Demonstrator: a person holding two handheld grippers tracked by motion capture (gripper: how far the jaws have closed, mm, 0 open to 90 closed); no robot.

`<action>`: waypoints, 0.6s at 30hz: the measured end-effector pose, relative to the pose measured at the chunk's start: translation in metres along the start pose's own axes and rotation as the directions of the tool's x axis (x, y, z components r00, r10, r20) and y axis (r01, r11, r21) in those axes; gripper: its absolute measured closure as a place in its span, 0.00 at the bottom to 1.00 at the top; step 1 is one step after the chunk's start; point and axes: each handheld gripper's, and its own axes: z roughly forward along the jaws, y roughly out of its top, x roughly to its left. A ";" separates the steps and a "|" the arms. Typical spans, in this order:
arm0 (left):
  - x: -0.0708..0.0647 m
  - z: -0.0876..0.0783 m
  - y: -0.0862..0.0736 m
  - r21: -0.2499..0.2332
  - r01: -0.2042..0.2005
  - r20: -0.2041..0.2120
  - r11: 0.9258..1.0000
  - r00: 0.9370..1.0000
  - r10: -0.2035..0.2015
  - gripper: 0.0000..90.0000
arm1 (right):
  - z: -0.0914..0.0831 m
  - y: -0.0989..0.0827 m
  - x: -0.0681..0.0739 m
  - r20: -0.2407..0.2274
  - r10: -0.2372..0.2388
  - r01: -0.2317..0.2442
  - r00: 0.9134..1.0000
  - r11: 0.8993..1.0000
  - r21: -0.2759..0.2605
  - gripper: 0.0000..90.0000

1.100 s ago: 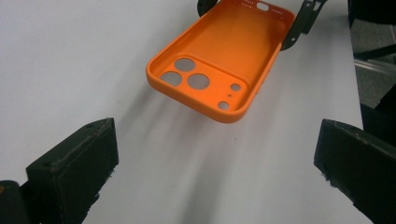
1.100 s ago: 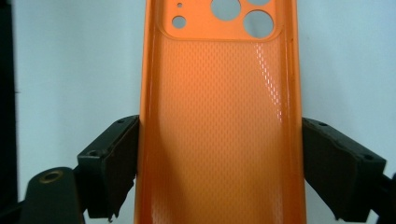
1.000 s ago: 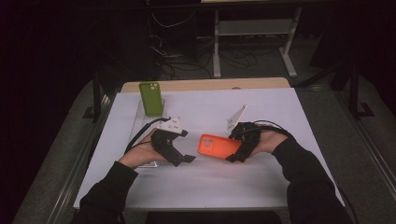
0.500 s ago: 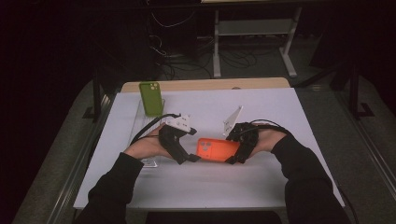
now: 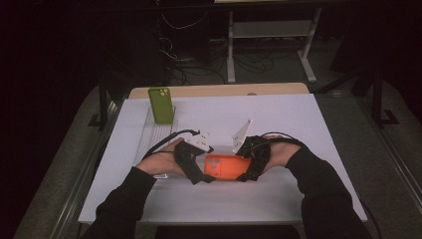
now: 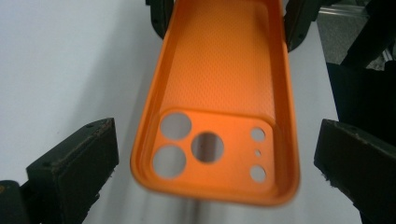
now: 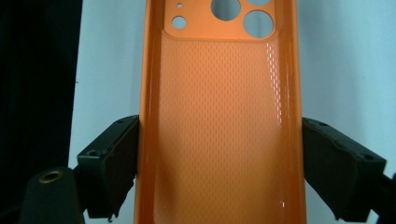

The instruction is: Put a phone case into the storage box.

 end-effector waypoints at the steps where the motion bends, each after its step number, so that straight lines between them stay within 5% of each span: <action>1: 0.000 0.001 0.001 0.004 -0.005 0.006 1.000 1.000 0.005 0.00 | 0.000 0.001 0.001 0.001 -0.008 0.008 1.000 1.000 0.001 0.17; 18: -0.005 0.017 0.003 0.044 -0.018 0.030 0.999 0.999 0.017 0.10 | 0.003 0.009 0.007 -0.010 -0.036 0.036 0.999 0.999 -0.015 0.17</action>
